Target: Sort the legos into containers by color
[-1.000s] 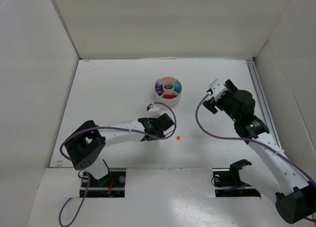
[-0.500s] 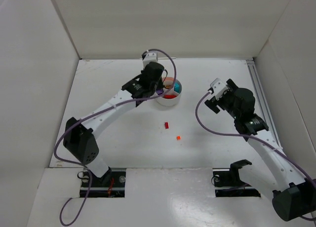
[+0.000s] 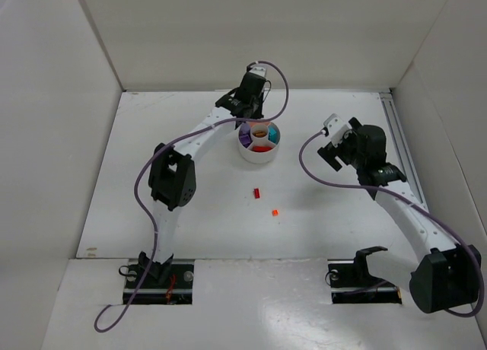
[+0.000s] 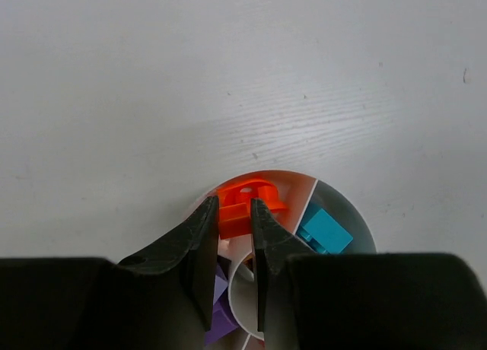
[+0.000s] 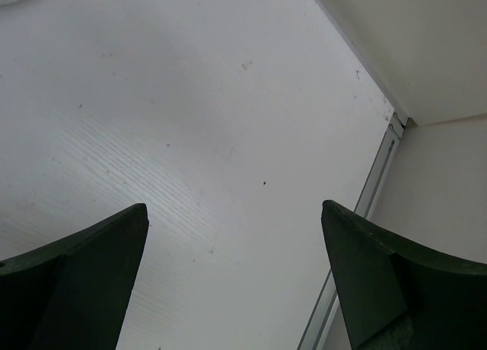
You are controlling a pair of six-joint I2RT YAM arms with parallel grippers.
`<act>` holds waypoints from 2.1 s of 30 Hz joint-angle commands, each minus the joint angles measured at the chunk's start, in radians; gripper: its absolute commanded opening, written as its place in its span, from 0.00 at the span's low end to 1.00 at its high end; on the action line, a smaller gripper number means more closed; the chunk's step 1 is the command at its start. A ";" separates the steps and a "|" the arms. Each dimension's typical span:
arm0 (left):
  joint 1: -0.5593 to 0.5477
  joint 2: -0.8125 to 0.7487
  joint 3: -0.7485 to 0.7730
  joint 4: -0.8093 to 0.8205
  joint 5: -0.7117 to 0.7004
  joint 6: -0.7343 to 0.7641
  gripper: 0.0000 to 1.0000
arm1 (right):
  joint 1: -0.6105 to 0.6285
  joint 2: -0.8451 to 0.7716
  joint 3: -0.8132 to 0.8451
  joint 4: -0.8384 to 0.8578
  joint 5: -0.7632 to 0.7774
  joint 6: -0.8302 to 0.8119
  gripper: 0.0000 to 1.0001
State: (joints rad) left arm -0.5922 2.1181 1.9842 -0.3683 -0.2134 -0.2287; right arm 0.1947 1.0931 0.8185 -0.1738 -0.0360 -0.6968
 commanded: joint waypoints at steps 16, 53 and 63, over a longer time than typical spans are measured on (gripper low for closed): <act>0.005 0.112 0.145 -0.024 0.094 0.088 0.08 | -0.061 0.040 0.038 0.019 -0.054 -0.013 1.00; -0.006 -0.584 -0.448 0.112 0.071 0.000 1.00 | 0.421 0.036 -0.019 -0.041 -0.217 0.052 1.00; -0.119 -1.036 -1.030 0.149 -0.056 -0.378 1.00 | 0.675 0.117 -0.148 0.040 0.016 0.396 0.92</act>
State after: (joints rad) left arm -0.6735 1.1248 1.0401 -0.2298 -0.2123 -0.4557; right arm 0.8024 1.2087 0.6636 -0.1902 -0.1215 -0.4381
